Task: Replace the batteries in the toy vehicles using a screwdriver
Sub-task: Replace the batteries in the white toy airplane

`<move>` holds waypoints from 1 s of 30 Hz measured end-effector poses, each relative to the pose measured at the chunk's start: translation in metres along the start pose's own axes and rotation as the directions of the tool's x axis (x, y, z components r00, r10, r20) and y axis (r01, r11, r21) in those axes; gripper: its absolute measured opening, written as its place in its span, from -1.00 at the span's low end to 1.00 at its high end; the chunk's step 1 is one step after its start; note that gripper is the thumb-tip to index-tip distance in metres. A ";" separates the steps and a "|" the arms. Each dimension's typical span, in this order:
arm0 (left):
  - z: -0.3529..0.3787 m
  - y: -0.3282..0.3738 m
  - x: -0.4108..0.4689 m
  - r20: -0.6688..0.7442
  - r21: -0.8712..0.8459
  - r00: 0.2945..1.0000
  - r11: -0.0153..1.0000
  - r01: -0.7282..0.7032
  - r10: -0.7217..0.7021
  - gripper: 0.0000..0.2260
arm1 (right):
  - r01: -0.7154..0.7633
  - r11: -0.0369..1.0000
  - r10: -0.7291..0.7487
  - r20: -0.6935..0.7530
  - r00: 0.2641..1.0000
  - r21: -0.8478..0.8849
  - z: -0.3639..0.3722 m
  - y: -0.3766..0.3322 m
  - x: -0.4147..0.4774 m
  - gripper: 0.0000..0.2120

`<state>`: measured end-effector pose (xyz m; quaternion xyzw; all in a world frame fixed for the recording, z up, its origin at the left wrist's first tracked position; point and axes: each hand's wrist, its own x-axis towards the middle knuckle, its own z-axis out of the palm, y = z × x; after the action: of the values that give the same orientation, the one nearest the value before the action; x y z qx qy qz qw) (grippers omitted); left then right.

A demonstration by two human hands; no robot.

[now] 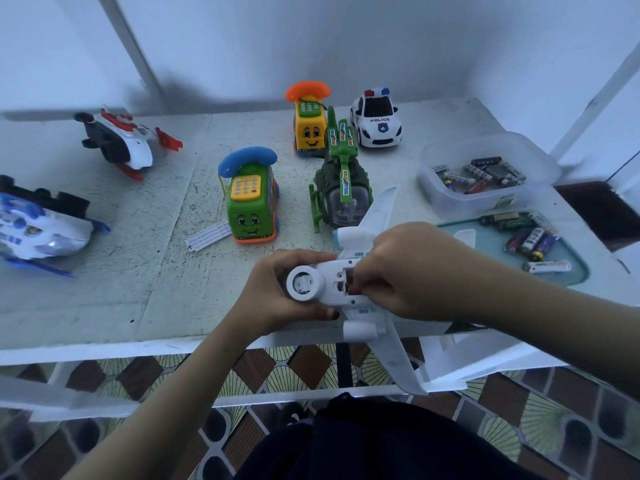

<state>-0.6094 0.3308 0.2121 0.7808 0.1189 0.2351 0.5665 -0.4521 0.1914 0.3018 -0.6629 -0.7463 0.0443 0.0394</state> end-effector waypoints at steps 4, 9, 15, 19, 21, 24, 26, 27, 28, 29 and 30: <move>0.000 -0.001 0.001 -0.004 -0.004 1.000 1.000 0.012 -0.012 -0.48 | -0.019 1.000 0.019 0.022 1.000 -0.009 -0.002 0.001 -0.007 -0.81; 0.000 -0.002 0.001 -0.009 -0.024 0.999 0.999 0.047 -0.047 -0.46 | -0.038 0.982 0.065 -0.141 0.988 0.185 -0.004 0.014 -0.013 -0.79; 0.000 -0.001 0.002 -0.004 -0.041 0.997 0.997 0.072 -0.072 -0.45 | -0.057 0.988 0.073 -0.110 0.991 0.143 -0.009 0.023 -0.021 -0.85; 0.000 0.000 0.001 -0.004 -0.043 0.997 0.996 0.073 -0.073 -0.45 | -0.007 0.998 0.014 -0.095 0.995 0.068 -0.003 0.020 -0.023 -0.87; 0.000 0.000 0.001 -0.006 -0.042 0.998 0.997 0.069 -0.070 -0.45 | -0.024 0.997 0.030 -0.081 0.996 0.070 -0.002 0.019 -0.024 -0.85; 0.000 0.000 0.001 -0.005 -0.032 0.998 0.998 0.056 -0.056 -0.46 | -0.037 0.989 0.050 -0.090 0.995 0.144 -0.002 0.021 -0.024 -0.82; 0.000 0.000 0.001 -0.003 -0.029 0.999 0.998 0.053 -0.053 -0.46 | -0.059 0.937 0.113 -0.138 0.984 0.345 -0.003 0.025 -0.022 -0.83; 0.000 -0.001 0.001 -0.003 -0.027 0.999 0.998 0.051 -0.051 -0.45 | -0.071 0.902 0.163 -0.185 0.969 0.425 -0.004 0.028 -0.022 -0.84; 0.000 -0.001 0.001 -0.001 -0.025 0.999 0.999 0.047 -0.047 -0.45 | -0.087 0.887 0.217 -0.243 0.945 0.453 -0.004 0.033 -0.021 -0.83; 0.000 -0.001 0.002 0.001 -0.019 0.999 0.999 0.043 -0.043 -0.46 | -0.112 0.895 0.260 -0.302 0.917 0.432 -0.005 0.040 -0.023 -0.83; 0.000 -0.001 0.002 0.006 -0.008 0.999 0.999 0.035 -0.035 -0.48 | -0.154 0.907 0.298 -0.342 0.891 0.391 -0.006 0.049 -0.025 -0.83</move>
<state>-0.6078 0.3318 0.2118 0.7770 0.1301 0.2235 0.5739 -0.3996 0.1721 0.3023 -0.7236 -0.6189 0.0477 0.3017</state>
